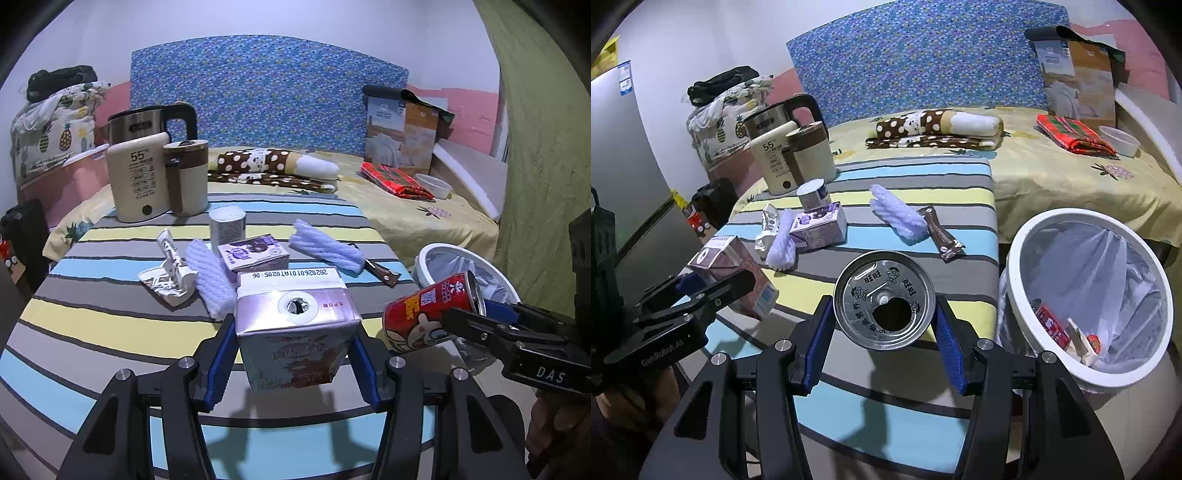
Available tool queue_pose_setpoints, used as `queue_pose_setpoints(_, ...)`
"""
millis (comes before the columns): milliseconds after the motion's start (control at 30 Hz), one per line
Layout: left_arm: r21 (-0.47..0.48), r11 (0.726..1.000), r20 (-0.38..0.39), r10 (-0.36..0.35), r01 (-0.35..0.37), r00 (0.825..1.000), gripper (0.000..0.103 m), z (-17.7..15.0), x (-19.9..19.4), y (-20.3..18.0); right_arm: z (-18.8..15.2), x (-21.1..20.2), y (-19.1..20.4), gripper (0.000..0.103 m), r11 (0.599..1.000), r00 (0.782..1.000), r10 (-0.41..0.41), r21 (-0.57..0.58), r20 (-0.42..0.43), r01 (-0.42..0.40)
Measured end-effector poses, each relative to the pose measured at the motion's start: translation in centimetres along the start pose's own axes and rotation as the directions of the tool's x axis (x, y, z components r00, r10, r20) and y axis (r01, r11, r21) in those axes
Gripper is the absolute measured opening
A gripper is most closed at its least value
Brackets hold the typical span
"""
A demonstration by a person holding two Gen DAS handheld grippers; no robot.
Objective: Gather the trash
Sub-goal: 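Lift the carton and can and carry them over the white wastebasket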
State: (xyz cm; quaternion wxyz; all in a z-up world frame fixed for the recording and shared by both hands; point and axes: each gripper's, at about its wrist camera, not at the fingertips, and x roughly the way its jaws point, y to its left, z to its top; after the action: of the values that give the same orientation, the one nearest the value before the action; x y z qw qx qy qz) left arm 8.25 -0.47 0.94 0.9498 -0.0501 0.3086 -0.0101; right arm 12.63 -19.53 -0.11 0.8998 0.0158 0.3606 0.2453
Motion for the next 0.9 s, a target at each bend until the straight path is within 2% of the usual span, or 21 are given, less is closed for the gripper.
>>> queue_pose_setpoints(633, 0.053, 0.996, -0.014, -0.074, 0.075, 0.997, 0.057, 1.0, 0.9, -3.2, -0.4, -1.5, -2.0, 0.054, 0.998, 0.999, -0.029, 0.052, 0.038, 0.027)
queue_pose_setpoints(900, 0.085, 0.988, -0.014, -0.127, 0.127, 0.992, 0.057, 2.3, 2.2, -5.8, -0.2, -2.8, -4.2, 0.054, 0.993, 0.995, -0.075, 0.091, 0.062, 0.07)
